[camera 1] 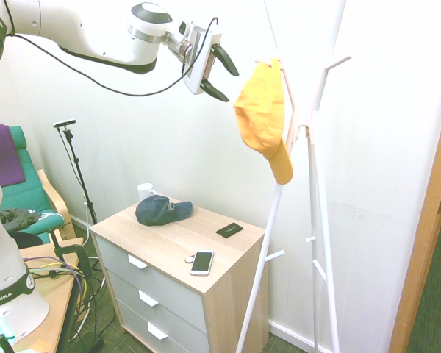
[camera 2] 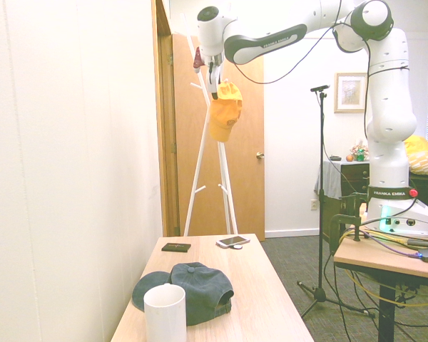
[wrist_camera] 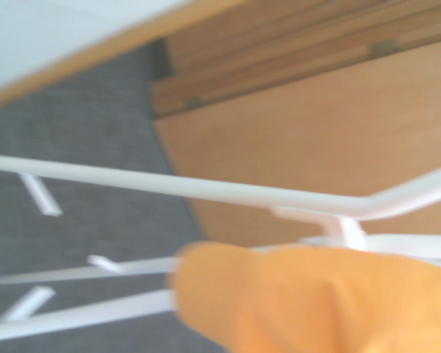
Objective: Hang the cap
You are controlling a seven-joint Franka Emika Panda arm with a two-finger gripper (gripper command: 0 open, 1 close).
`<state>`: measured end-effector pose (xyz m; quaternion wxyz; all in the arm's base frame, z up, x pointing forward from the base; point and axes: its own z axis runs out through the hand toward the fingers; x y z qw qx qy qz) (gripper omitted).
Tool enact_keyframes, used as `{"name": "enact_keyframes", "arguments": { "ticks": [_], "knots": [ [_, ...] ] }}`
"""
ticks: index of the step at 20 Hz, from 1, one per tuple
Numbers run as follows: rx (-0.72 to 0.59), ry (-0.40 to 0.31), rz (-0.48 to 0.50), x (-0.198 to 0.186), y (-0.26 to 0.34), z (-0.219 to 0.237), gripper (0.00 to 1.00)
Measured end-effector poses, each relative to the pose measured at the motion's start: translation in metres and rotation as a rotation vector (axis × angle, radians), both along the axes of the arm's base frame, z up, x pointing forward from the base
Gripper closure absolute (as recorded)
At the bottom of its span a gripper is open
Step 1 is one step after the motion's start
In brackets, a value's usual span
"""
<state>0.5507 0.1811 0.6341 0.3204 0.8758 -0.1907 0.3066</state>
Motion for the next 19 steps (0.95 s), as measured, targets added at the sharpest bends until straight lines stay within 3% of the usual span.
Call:
{"name": "enact_keyframes", "arguments": {
  "ticks": [4,15,19],
  "knots": [
    [0.210,0.090,0.019,0.008,0.013,0.000,0.00],
    [0.771,0.421,0.096,0.013,0.038,-0.020,0.00],
    [0.803,0.451,0.096,0.012,0.037,-0.023,0.00]
  ]
}}
